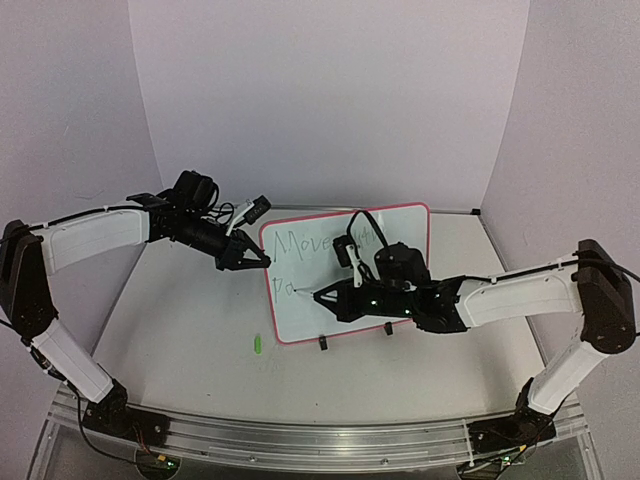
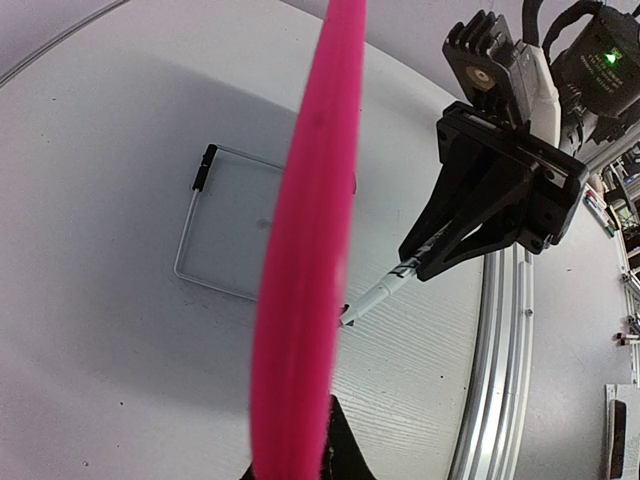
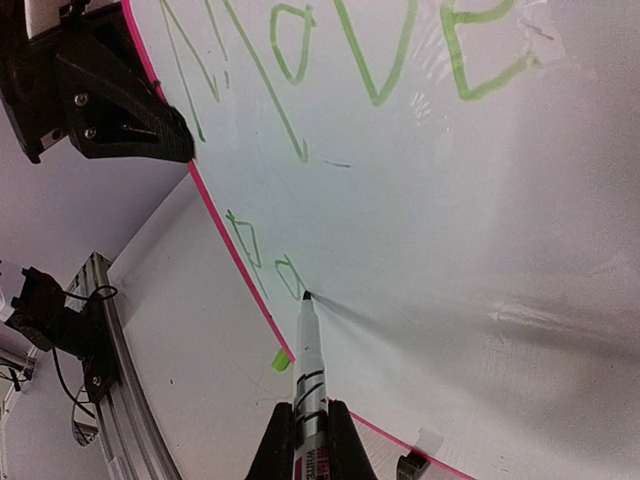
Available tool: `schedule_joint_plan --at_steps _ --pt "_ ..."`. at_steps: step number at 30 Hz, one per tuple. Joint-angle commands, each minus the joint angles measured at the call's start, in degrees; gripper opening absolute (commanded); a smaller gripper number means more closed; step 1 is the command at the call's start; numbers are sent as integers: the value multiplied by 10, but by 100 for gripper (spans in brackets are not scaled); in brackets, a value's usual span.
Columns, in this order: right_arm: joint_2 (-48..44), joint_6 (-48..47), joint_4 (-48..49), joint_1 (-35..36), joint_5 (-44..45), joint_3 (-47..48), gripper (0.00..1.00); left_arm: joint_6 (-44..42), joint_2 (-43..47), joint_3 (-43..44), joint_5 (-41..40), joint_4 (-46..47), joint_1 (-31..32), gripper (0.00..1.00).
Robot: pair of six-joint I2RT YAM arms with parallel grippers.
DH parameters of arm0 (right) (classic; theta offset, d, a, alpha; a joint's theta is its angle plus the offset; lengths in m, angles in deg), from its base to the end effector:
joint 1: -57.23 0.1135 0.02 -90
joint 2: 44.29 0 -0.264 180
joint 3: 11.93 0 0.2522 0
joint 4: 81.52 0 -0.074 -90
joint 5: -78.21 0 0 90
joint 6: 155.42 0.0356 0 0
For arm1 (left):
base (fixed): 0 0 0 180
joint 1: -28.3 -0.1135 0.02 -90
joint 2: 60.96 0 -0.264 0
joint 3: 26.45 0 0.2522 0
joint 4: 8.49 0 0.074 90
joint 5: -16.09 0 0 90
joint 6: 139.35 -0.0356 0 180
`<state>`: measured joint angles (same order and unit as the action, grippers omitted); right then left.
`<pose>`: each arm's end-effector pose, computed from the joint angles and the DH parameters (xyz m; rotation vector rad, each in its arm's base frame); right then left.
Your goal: Write a sentence on the whiteboard
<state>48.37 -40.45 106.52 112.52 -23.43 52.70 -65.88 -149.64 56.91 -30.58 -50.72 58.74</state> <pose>0.1975 0.2977 0.2215 -0.6866 1.9670 1.1000 0.2743 -0.1895 0.2803 1.2466 1.9753 -1.0188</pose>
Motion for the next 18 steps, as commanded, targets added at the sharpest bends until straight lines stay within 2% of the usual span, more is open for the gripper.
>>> schedule_joint_plan --at_steps 1,18 --pt "5 7 10 -2 16 -3 0 -18 -3 -4 -37 -5 3 0" --pt "7 8 -13 -2 28 3 0 -18 0 -4 -37 -6 3 0"
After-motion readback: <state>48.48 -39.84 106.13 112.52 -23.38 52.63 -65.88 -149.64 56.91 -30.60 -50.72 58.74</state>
